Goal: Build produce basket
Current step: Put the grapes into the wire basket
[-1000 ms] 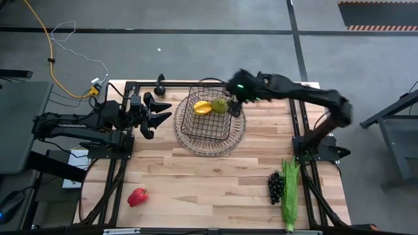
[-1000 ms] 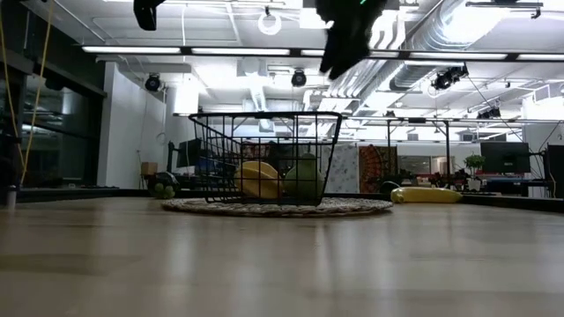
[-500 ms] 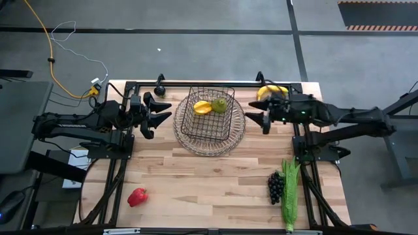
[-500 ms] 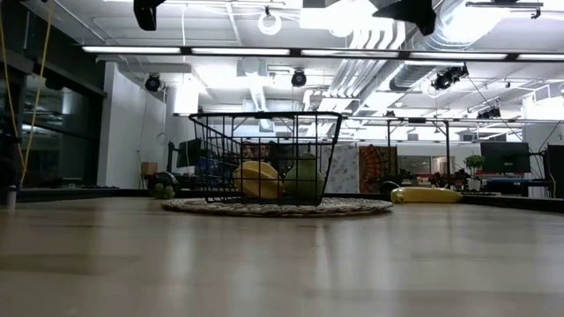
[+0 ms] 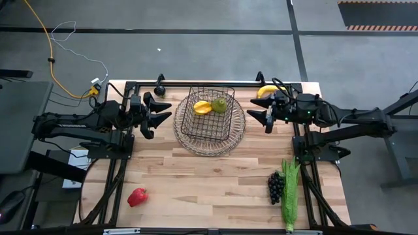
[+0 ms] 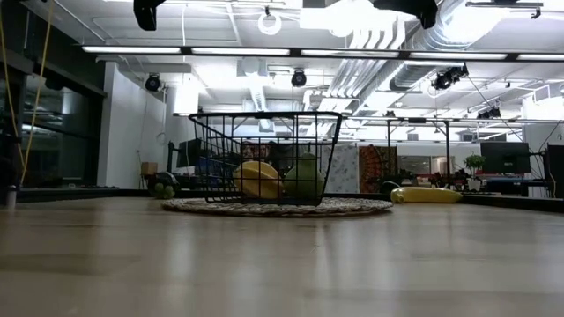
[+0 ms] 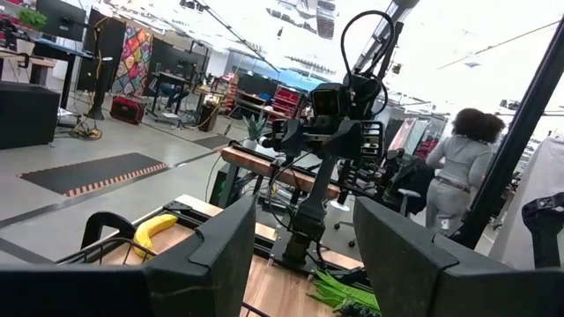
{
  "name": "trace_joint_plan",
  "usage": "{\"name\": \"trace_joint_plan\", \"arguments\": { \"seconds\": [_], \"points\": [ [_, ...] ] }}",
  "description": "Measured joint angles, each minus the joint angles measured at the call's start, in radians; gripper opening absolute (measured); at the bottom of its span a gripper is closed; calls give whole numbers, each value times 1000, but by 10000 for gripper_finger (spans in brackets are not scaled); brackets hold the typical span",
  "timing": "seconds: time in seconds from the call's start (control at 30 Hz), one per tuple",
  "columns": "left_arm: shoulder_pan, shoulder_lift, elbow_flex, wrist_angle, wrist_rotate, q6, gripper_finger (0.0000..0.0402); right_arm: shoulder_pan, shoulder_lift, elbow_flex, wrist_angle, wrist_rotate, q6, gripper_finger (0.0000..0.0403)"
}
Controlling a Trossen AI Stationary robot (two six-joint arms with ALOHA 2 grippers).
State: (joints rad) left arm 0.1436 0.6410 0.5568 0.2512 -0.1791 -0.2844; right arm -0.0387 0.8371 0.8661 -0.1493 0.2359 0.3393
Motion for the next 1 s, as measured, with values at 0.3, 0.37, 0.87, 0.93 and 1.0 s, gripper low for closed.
{"name": "trace_joint_plan", "arguments": {
  "seconds": [0.3,0.37,0.87,0.93,1.0],
  "points": [
    [0,0,0,0,0,0,182,0,5,22,-165,-41,236,268],
    [0,0,0,0,0,0,182,5,11,36,-317,-121,363,268],
    [0,0,0,0,0,0,182,505,273,35,-920,-426,1310,268],
    [0,0,0,0,0,0,182,541,329,35,-917,-388,1375,268],
    [0,0,0,0,0,0,182,558,383,35,-916,-345,1409,268]
  ]
}}
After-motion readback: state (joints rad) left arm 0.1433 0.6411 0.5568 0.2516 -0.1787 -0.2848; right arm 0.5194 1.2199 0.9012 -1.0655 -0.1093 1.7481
